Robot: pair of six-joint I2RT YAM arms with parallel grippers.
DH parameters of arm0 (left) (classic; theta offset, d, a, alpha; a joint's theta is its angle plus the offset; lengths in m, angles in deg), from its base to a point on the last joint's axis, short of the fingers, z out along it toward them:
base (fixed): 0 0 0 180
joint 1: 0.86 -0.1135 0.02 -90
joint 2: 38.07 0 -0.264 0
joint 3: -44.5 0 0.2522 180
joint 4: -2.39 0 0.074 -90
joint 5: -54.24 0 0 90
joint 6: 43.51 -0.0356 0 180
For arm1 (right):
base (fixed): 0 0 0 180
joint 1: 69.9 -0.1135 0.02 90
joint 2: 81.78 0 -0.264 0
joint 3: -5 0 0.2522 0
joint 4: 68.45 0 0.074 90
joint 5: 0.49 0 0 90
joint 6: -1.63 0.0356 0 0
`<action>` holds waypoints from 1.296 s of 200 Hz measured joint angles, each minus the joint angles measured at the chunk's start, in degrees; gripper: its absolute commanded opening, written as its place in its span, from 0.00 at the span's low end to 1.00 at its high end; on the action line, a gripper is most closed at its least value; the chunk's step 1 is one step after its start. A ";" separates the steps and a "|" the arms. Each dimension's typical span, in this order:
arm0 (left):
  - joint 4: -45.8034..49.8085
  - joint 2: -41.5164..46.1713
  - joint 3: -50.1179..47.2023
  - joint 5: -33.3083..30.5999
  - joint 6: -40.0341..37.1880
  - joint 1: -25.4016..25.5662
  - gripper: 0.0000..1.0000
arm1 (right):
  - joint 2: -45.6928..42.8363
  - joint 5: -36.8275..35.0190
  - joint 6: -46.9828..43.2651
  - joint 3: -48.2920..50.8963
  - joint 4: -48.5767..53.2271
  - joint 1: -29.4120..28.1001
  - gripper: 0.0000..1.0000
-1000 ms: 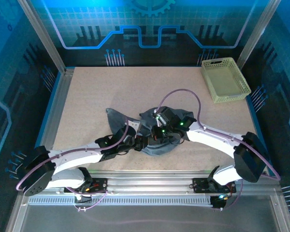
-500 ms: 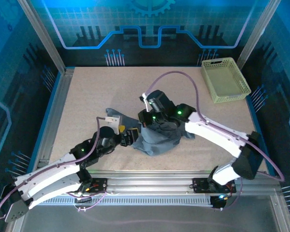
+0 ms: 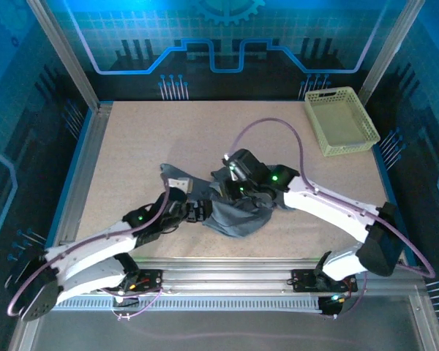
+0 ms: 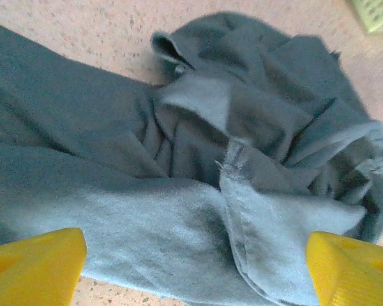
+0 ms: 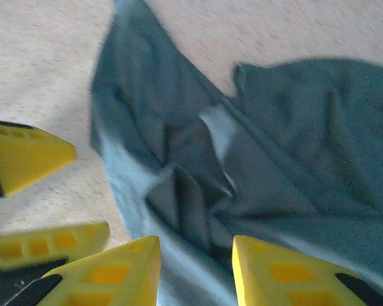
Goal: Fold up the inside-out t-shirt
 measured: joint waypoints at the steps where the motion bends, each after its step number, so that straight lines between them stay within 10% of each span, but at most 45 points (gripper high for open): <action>1: 0.17 -0.66 0.44 0.09 0.02 0.00 0.89 | -0.13 -0.07 0.13 0.28 0.00 0.09 0.37; 55: -0.42 -13.53 8.44 4.59 1.49 0.00 0.83 | 0.76 -1.66 7.65 12.59 1.66 3.21 0.44; 121: -2.95 -18.25 8.74 9.66 3.58 0.13 0.31 | 7.10 -4.26 13.31 12.59 0.17 7.04 0.41; 169: -5.11 -16.00 7.04 9.77 2.25 5.18 0.06 | 8.11 -4.20 13.88 12.68 -0.39 7.13 0.19; 200: -6.25 -10.56 2.64 8.46 1.03 9.64 0.04 | 7.93 -4.79 14.05 14.36 -1.18 7.15 0.00; 259: -6.19 -7.08 -1.77 6.56 -0.39 14.08 0.17 | -7.32 -5.11 13.73 20.98 -1.73 7.02 0.00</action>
